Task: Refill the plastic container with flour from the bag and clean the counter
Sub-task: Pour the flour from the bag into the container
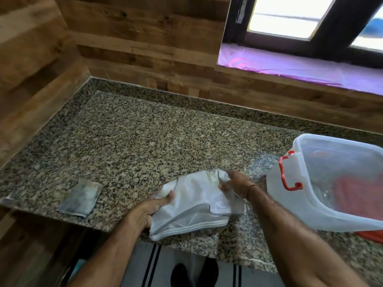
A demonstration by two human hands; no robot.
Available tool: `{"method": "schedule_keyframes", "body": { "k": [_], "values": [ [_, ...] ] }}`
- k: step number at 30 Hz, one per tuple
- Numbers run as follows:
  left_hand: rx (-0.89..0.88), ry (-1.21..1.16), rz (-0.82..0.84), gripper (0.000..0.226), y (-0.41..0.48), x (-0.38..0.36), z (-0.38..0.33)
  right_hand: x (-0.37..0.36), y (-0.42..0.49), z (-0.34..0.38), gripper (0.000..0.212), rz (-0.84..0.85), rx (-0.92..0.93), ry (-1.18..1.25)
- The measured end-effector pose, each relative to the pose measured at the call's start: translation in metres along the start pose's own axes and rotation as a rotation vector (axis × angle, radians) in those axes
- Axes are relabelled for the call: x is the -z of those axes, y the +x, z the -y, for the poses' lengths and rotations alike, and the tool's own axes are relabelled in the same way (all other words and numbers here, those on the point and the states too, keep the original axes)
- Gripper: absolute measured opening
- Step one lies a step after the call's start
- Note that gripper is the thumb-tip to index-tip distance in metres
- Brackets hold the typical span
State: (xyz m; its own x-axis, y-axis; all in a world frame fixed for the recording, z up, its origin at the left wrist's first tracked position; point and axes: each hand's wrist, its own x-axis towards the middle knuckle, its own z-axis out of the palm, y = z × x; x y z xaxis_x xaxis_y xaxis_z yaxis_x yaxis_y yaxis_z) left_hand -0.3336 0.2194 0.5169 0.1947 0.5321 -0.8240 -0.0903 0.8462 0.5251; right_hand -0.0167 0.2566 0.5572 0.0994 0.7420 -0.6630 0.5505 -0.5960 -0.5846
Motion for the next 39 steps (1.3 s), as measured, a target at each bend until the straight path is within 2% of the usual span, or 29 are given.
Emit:
{"method": "schedule_keyframes", "body": {
  "k": [2, 6, 7, 11, 14, 17, 18, 22, 27, 32, 34, 37, 39],
  "values": [
    [-0.031, -0.001, -0.013, 0.109, -0.004, -0.003, -0.004, -0.003, -0.002, 0.001, 0.025, -0.047, -0.018, 0.052],
    [-0.145, 0.062, 0.014, 0.059, -0.029, -0.018, -0.031, 0.004, -0.002, 0.006, 0.010, -0.121, -0.011, 0.151],
    [-0.180, 0.080, 0.002, 0.057, -0.036, -0.019, -0.041, 0.009, -0.010, 0.015, 0.010, -0.128, 0.014, 0.168],
    [-0.352, 0.112, -0.016, 0.078, -0.070, -0.036, -0.096, 0.053, -0.050, 0.066, 0.014, -0.174, 0.181, 0.288],
    [-0.507, 0.096, 0.004, 0.068, -0.108, -0.069, -0.135, 0.103, -0.085, 0.098, 0.018, -0.240, 0.355, 0.366],
    [-0.657, 0.069, 0.055, 0.053, -0.137, -0.119, -0.161, 0.160, -0.123, 0.107, 0.004, -0.320, 0.536, 0.445],
    [-0.709, 0.059, 0.067, 0.046, -0.144, -0.139, -0.166, 0.182, -0.135, 0.104, 0.010, -0.347, 0.566, 0.465],
    [-0.900, 0.059, 0.129, 0.031, -0.154, -0.232, -0.170, 0.266, -0.170, 0.063, 0.029, -0.435, 0.627, 0.504],
    [-1.002, 0.102, 0.169, 0.049, -0.133, -0.350, -0.138, 0.334, -0.195, -0.025, 0.010, -0.506, 0.696, 0.632],
    [-1.133, 0.168, 0.102, 0.051, -0.087, -0.421, -0.078, 0.355, -0.160, -0.119, 0.022, -0.577, 0.739, 0.772],
    [-1.172, 0.298, 0.041, 0.052, -0.075, -0.428, -0.059, 0.353, -0.149, -0.148, 0.022, -0.510, 0.751, 0.846],
    [-1.163, 0.445, 0.047, 0.060, -0.077, -0.430, -0.044, 0.347, -0.152, -0.172, 0.019, -0.296, 0.719, 0.954],
    [-1.094, 0.441, 0.096, 0.065, -0.084, -0.429, -0.041, 0.350, -0.149, -0.182, 0.044, -0.238, 0.680, 1.009]
  ]
}}
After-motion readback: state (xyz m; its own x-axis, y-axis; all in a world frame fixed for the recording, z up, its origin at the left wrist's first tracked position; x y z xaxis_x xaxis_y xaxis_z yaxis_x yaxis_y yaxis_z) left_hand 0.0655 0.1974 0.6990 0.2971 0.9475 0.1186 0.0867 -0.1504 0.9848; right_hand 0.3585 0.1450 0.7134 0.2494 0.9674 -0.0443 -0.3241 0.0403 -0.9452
